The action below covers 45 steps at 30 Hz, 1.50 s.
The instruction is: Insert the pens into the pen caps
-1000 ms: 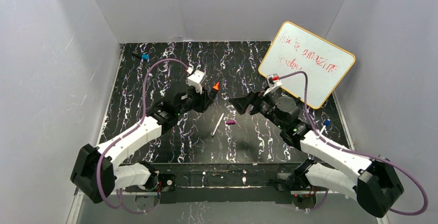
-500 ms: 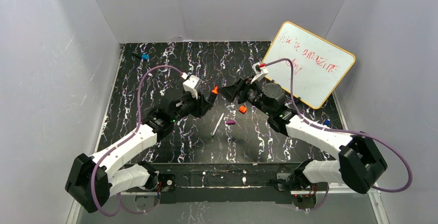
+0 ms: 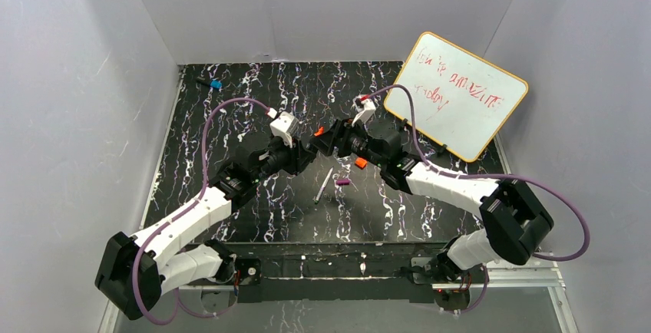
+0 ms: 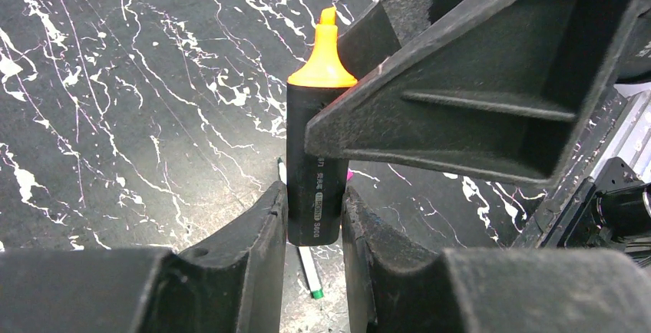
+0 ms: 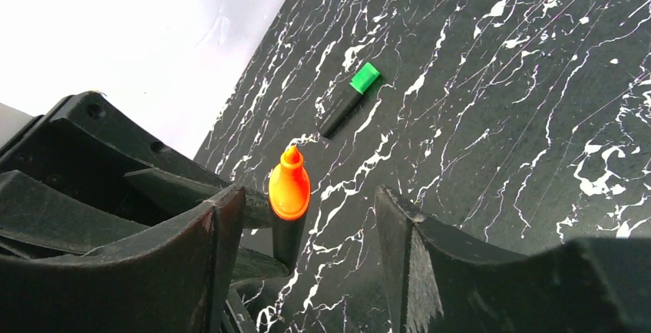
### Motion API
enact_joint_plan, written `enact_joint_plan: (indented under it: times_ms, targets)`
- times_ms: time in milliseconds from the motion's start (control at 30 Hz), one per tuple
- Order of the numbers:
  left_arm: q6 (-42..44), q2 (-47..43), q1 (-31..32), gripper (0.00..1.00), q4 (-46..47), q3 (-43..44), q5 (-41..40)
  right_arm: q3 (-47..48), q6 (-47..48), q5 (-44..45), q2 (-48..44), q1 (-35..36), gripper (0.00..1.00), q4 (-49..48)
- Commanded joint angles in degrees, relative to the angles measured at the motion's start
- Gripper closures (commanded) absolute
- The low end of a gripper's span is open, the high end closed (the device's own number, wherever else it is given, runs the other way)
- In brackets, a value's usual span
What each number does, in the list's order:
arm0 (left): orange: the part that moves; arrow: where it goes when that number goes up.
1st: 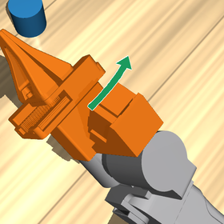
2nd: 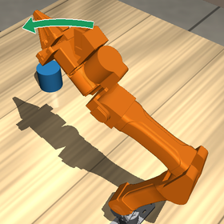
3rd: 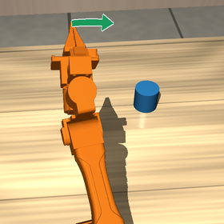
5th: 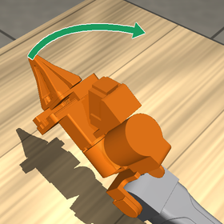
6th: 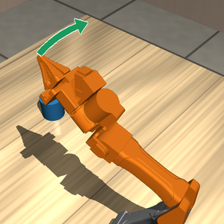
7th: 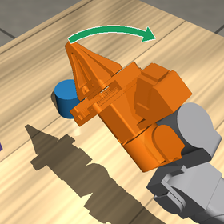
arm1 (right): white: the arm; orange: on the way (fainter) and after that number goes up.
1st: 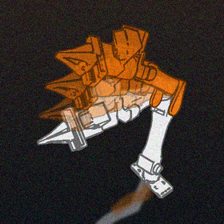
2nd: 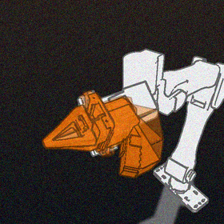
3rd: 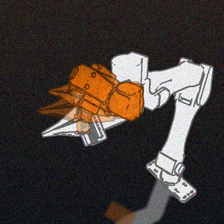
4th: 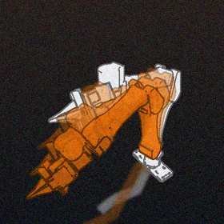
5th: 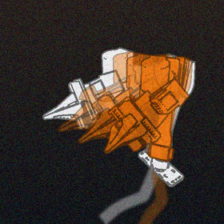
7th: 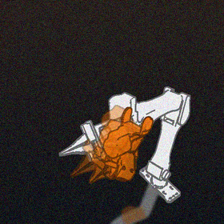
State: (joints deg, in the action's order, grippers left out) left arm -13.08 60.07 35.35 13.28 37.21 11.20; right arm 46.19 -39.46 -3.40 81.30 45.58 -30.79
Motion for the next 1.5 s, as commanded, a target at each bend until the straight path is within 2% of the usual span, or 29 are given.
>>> enact_joint_plan:
  times_ms: [0, 133, 233, 300, 333, 367, 400, 467, 533, 667, 733, 800, 1000, 1133, 1233, 1467]
  targets:
    - [0.69, -1.4, -0.11, 1.0, 0.77, 0.96, 0.67, 3.54, 1.28, 0.33, 0.84, 0.68, 0.33, -0.85]
    - [0.75, -1.46, -0.11, 1.0, 0.82, 0.76, 0.7, 4.13, 1.58, 0.07, 1.53, 0.73, 0.47, -0.87]
    - [0.86, -1.36, -0.11, 1.0, 0.78, 0.66, 0.82, 4.32, 1.67, -0.01, 1.91, 0.72, 0.51, -1.01]
    - [0.85, -1.24, -0.11, 1.0, 0.78, 0.58, 0.94, 4.42, 1.59, -0.25, 2.17, 0.73, 0.57, -1.28]
    - [0.86, -1.15, -0.11, 1.0, 0.72, 0.54, 1.04, 4.55, 1.66, -0.31, 2.34, 0.7, 0.65, -1.37]
    - [0.86, -1.06, -0.11, 1.0, 0.66, 0.53, 1.12, 4.67, 1.67, -0.49, 2.49, 0.74, 0.82, -1.38]
    - [0.86, -0.97, -0.12, 1.0, 0.61, 0.56, 1.18, 4.76, 1.67, -0.59, 2.59, 0.74, 0.91, -1.43]
    - [0.99, -0.65, -0.11, 1.0, 0.19, 0.84, 1.52, 5.02, 1.96, -0.9, 2.72, 0.73, 0.99, -1.47]
    - [1.81, -0.13, -0.12, 0.99, -1.48, 1.85, 2.63, 4.86, 3.13, -1.43, 2.5, 0.74, 0.99, -2.06]
    - [2.72, -0.31, -0.11, 0.75, -3.67, 3.54, 7.05, 3.32, 7.13, -6.18, 0.89, 0.69, 0.99, -6.99]
    - [2.42, -0.77, -0.15, 0.64, -2.8, 3.62, 9.99, 3.3, 9.22, -12.0, 0.53, 0.69, 0.99, -9.12]
    - [2.11, -0.79, -0.18, 0.6, -2.32, 3.93, 12.74, 3.17, 10.83, -17.86, 0.32, 0.68, 0.99, -11.6]
    - [2.82, -1.1, -0.2, 0.61, -3.13, 5.23, 20.14, 1.05, 12.13, -28.44, -1.21, 0.27, 0.99, -18.81]
    - [4.08, -2.82, -0.2, 0.74, -4.21, 5.3, 21.14, -0.39, 12.41, -30.24, -2.9, -0.5, 0.99, -20.25]
    - [5.18, -3.81, -0.36, 0.8, -6.24, 5.71, 21.36, -1.52, 12.79, -30.5, -4.57, -1.74, 0.99, -20.22]
    - [5.47, -5.62, -0.96, 0.79, -8.02, 5.85, 22.24, -2.81, 13.03, -31.96, -7.5, -3.98, 0.99, -18.2]
